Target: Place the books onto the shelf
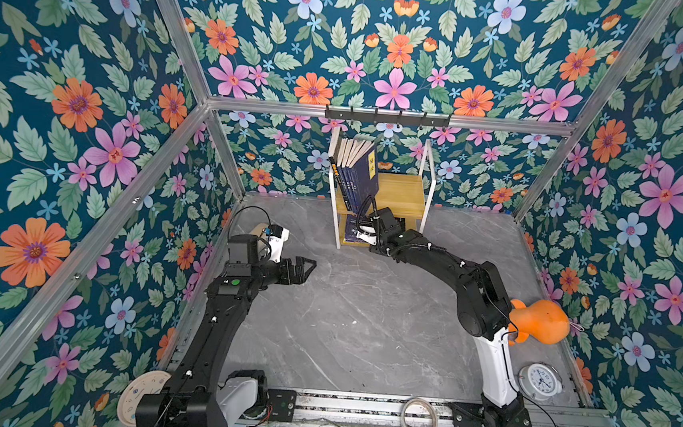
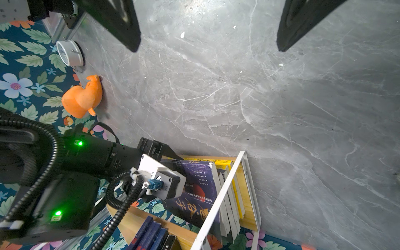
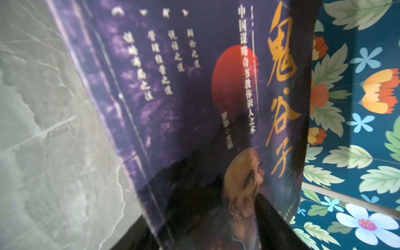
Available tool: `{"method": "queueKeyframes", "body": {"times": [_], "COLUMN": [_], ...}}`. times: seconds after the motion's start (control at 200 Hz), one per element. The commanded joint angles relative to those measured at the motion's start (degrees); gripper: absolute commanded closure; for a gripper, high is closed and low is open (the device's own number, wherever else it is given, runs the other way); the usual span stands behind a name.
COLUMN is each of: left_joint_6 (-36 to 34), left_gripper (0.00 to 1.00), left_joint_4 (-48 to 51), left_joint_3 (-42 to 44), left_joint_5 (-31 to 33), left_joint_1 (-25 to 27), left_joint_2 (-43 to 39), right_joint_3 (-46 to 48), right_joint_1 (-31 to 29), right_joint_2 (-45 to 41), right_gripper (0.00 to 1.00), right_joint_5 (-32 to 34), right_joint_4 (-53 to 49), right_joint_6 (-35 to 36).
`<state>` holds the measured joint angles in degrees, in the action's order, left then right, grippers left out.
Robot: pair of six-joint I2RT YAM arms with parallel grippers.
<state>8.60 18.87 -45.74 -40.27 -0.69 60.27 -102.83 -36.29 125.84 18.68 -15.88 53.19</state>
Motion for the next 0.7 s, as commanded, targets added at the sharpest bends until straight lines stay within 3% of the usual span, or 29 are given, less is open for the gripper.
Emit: {"method": "queueKeyframes", "body": {"times": [0.0,0.29,0.46,0.695], "left_joint_6": [-0.7,-0.4,-0.7,0.0], "left_gripper": [0.0,0.0,0.0,0.0], "left_joint_4": [-0.9,-0.9,-0.6,-0.8], "left_joint_3": [0.1,0.0,0.2,-0.1], "left_joint_5": [0.6,0.4,0.3,-0.5], "left_joint_1": [-0.2,-0.3,-0.4,-0.8], "left_joint_2": [0.0,0.0,-0.2,-0.2], "right_joint_3": [-1.2,3.2,8.2,6.4], "right_joint_1": [0.1,0.6,2.0,2.4], "right_joint_2": [0.3,-4.3,-7.2,-5.0], "right_gripper": [0.37,0.24,0.23,0.28], "right_joint_5": [0.7,-1.3,-2.3,-1.1], "right_joint_4": [2.4,-1.0,1.2,2.5], "right_joint_6": [0.6,0.9,1.7,0.2]}}
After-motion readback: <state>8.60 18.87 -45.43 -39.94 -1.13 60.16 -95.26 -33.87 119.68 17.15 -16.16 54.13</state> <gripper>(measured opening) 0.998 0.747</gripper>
